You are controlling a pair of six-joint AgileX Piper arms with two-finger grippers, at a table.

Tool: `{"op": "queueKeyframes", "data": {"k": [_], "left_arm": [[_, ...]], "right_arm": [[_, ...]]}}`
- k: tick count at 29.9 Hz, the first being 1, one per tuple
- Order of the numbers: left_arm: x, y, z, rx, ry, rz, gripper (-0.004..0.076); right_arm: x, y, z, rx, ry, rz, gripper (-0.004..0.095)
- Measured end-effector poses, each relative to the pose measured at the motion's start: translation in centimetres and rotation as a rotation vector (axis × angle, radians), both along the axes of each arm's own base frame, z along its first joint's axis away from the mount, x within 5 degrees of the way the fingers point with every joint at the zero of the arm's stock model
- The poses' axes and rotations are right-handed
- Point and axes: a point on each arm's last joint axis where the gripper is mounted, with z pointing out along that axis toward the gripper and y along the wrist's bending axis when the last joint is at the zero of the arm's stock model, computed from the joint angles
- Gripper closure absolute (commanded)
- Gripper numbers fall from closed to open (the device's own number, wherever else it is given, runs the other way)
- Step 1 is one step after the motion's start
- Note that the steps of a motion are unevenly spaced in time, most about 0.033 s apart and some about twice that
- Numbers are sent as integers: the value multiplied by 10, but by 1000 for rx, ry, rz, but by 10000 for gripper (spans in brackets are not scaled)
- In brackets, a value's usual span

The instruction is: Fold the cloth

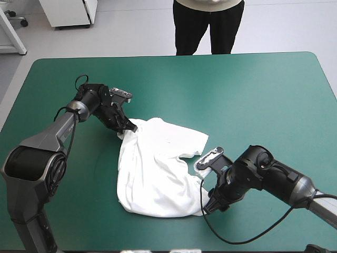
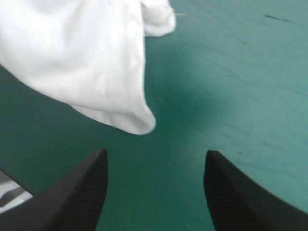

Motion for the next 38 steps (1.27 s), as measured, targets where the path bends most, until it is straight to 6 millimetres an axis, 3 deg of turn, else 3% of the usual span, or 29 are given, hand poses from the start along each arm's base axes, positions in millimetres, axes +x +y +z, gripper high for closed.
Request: {"op": "queueKeyframes", "data": {"k": [7, 12, 15, 18, 26, 29, 32, 38], "left_arm": [[0, 0, 0, 0, 1, 0, 733], [0, 0, 0, 0, 1, 0, 733], [0, 0, 0, 0, 1, 0, 733], [0, 0, 0, 0, 1, 0, 733], [0, 1, 0, 0, 1, 1, 733], [0, 6, 5, -5, -6, 16, 733], [0, 18, 27, -21, -48, 47, 733], [-21, 46, 110, -79, -228, 112, 733]], "right_arm": [[3, 15, -11, 82, 41, 28, 354], [15, 25, -37, 12, 90, 53, 367], [20, 29, -52, -39, 116, 63, 555], [22, 29, -57, -61, 118, 84, 905], [24, 31, -56, -42, 93, 105, 917], [23, 29, -49, -23, 63, 107, 917], [21, 24, -30, 5, -3, 98, 921], [25, 14, 41, 88, -246, 58, 921]]}}
